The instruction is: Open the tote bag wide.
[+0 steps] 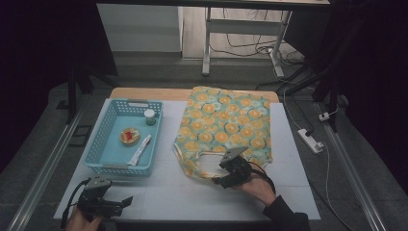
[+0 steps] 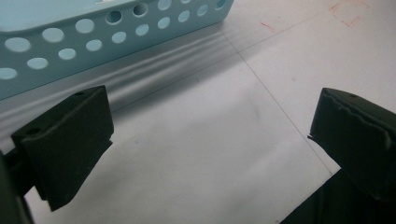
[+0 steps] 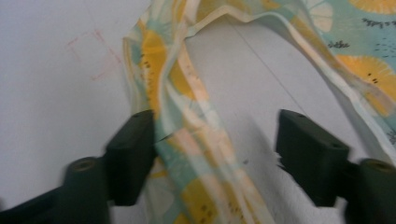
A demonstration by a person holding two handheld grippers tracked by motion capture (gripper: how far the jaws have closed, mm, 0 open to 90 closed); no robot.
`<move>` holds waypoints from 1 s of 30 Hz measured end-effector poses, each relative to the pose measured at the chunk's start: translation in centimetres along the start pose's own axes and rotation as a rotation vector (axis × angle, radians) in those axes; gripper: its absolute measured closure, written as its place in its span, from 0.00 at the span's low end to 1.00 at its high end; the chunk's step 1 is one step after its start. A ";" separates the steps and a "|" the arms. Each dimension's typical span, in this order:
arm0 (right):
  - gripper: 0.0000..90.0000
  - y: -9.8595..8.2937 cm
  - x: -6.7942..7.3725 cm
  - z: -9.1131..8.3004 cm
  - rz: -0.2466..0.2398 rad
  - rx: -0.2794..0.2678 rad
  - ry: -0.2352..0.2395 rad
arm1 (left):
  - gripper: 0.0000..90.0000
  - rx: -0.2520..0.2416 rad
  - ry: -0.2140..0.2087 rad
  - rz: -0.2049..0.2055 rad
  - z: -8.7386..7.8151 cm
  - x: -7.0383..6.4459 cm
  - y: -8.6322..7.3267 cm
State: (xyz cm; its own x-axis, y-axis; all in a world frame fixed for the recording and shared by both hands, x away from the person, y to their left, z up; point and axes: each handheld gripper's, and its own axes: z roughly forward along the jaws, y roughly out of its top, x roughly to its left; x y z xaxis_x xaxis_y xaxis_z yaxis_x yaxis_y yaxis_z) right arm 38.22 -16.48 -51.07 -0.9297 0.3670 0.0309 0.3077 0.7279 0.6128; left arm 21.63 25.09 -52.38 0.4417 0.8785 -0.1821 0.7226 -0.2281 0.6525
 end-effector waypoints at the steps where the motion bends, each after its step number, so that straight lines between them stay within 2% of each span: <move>1: 0.57 0.0 -0.1 -0.1 -0.005 0.009 0.012 | 0.00 0.001 0.001 0.001 0.0 0.0 0.0; 4: 0.74 0.0 -0.2 -0.2 -0.003 0.021 0.027 | 0.00 0.001 0.001 0.002 0.0 0.0 0.0; 5: 0.74 0.0 -0.2 -0.2 -0.003 0.021 0.027 | 0.00 0.001 0.001 0.003 0.0 0.0 0.0; 6: 0.85 -0.1 -0.3 -0.3 -0.016 0.030 0.026 | 0.00 0.002 0.001 0.003 0.0 0.0 0.0; 7: 0.90 -0.1 -0.3 -0.4 -0.019 0.032 0.023 | 0.00 0.002 0.000 0.002 0.0 0.0 0.0; 9: 0.94 0.0 -0.3 -0.5 -0.017 0.030 0.029 | 0.00 0.002 0.000 0.003 0.0 0.0 0.0; 10: 0.98 0.2 -0.4 -0.9 -0.011 0.010 0.031 | 0.00 0.002 0.000 0.003 0.0 0.0 0.0; 20: 0.98 1.3 -0.5 -3.0 0.017 -0.068 0.042 | 0.00 0.003 0.000 0.002 0.0 0.0 0.0; 26: 0.98 2.1 -1.5 -3.1 0.047 -0.073 0.048 | 0.00 -0.005 -0.009 -0.001 -0.1 0.1 0.0; 30: 0.98 2.7 -1.8 -3.1 0.047 -0.070 0.046 | 0.00 -0.010 -0.011 0.000 -0.1 0.1 -0.1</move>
State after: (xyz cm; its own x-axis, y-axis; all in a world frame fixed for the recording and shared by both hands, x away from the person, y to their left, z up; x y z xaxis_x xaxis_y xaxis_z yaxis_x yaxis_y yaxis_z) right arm 40.11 -16.99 -47.08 -0.9234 0.3716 0.0962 0.3377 0.6675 0.6636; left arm 21.59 25.23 -52.36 0.4474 0.8738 -0.1906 0.7175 -0.2234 0.6597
